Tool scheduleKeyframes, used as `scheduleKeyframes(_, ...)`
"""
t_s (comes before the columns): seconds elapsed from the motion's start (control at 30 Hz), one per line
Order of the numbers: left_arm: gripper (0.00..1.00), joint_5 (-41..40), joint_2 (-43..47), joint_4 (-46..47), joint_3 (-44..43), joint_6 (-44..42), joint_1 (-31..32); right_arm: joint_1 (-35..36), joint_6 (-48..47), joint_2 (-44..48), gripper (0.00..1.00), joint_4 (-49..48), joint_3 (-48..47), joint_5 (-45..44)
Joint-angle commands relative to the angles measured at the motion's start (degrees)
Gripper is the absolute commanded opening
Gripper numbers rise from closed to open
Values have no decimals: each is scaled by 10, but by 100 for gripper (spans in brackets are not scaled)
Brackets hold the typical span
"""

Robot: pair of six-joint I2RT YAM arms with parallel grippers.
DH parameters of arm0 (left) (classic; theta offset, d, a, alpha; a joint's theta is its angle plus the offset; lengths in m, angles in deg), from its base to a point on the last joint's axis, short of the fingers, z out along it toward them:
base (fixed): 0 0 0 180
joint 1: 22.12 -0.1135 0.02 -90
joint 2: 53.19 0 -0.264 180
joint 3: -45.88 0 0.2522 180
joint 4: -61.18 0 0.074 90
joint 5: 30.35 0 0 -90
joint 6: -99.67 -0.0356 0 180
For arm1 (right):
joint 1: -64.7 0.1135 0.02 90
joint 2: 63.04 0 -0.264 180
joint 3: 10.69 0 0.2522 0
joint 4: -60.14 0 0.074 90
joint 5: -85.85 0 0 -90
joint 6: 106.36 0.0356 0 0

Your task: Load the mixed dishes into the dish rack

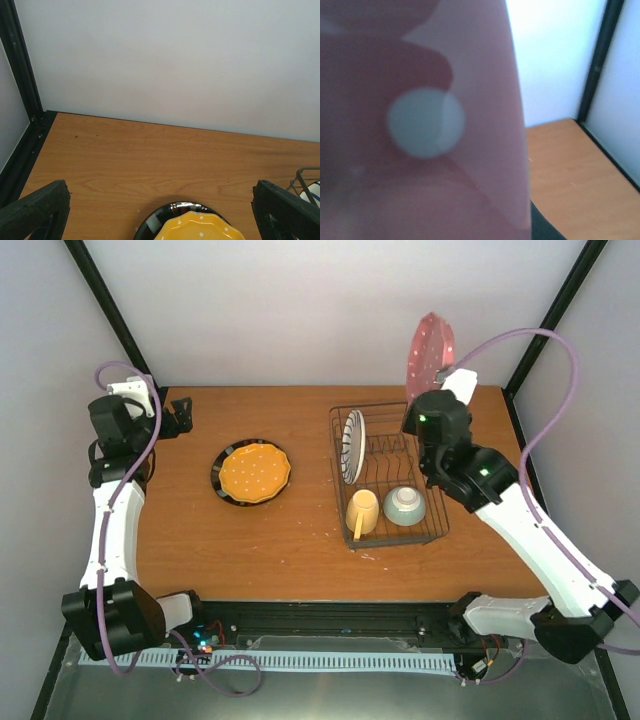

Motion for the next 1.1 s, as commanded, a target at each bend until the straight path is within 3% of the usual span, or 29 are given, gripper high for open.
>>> scheduleKeyframes(0.0, 100, -17, 1, -6, -11, -14, 1, -8, 23, -40, 3, 31, 27, -98)
scheduleKeyframes(0.2, 100, -25, 6, -12, -4, -21, 1, -44, 44, -74, 3, 18, 61, 31)
scheduleKeyframes(0.47, 100, -31, 11, -9, 5, -25, 1, -71, 50, -104, 3, -9, 91, 117)
scheduleKeyframes(1.07, 100, -40, 6, 1, 22, -30, 1, -74, 71, -181, 3, -33, 120, 199)
